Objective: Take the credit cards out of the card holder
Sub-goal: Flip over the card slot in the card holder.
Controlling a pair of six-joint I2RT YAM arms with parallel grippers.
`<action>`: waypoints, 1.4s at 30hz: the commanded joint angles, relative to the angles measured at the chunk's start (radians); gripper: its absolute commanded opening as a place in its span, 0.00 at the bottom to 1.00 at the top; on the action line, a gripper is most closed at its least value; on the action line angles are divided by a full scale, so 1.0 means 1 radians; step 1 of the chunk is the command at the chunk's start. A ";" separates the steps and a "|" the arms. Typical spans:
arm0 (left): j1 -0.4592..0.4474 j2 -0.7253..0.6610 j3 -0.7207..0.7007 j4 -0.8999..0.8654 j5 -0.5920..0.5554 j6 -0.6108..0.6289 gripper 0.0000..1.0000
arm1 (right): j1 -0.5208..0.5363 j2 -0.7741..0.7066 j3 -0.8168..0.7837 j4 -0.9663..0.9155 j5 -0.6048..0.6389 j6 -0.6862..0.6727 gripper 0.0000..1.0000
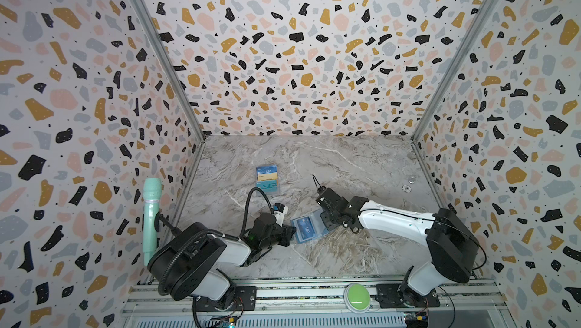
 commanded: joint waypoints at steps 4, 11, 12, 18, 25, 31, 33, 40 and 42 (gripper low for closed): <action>-0.004 0.007 -0.002 -0.063 -0.012 0.017 0.03 | -0.015 -0.134 -0.001 0.059 -0.158 -0.012 0.50; -0.004 0.007 -0.002 -0.062 -0.011 0.017 0.03 | -0.017 -0.117 -0.001 0.076 -0.271 -0.013 0.49; -0.004 0.006 -0.002 -0.062 -0.012 0.017 0.03 | -0.018 -0.111 -0.001 0.070 -0.268 -0.007 0.48; -0.004 -0.003 -0.005 -0.068 -0.013 0.019 0.04 | -0.058 -0.125 -0.055 0.038 -0.281 0.036 0.50; -0.004 0.004 0.007 -0.071 -0.008 0.022 0.03 | -0.092 -0.104 -0.109 0.086 -0.336 0.030 0.50; -0.004 -0.007 0.006 -0.072 -0.009 0.016 0.03 | -0.074 -0.065 -0.088 0.118 -0.345 0.002 0.45; -0.004 -0.014 0.007 -0.075 -0.008 0.012 0.03 | -0.069 -0.066 -0.075 0.123 -0.346 -0.006 0.44; -0.004 -0.080 0.050 -0.114 0.041 0.020 0.04 | -0.072 0.004 -0.053 0.187 -0.526 -0.030 0.46; -0.004 -0.101 0.064 -0.122 0.059 0.026 0.03 | -0.071 0.032 -0.051 0.209 -0.571 -0.031 0.47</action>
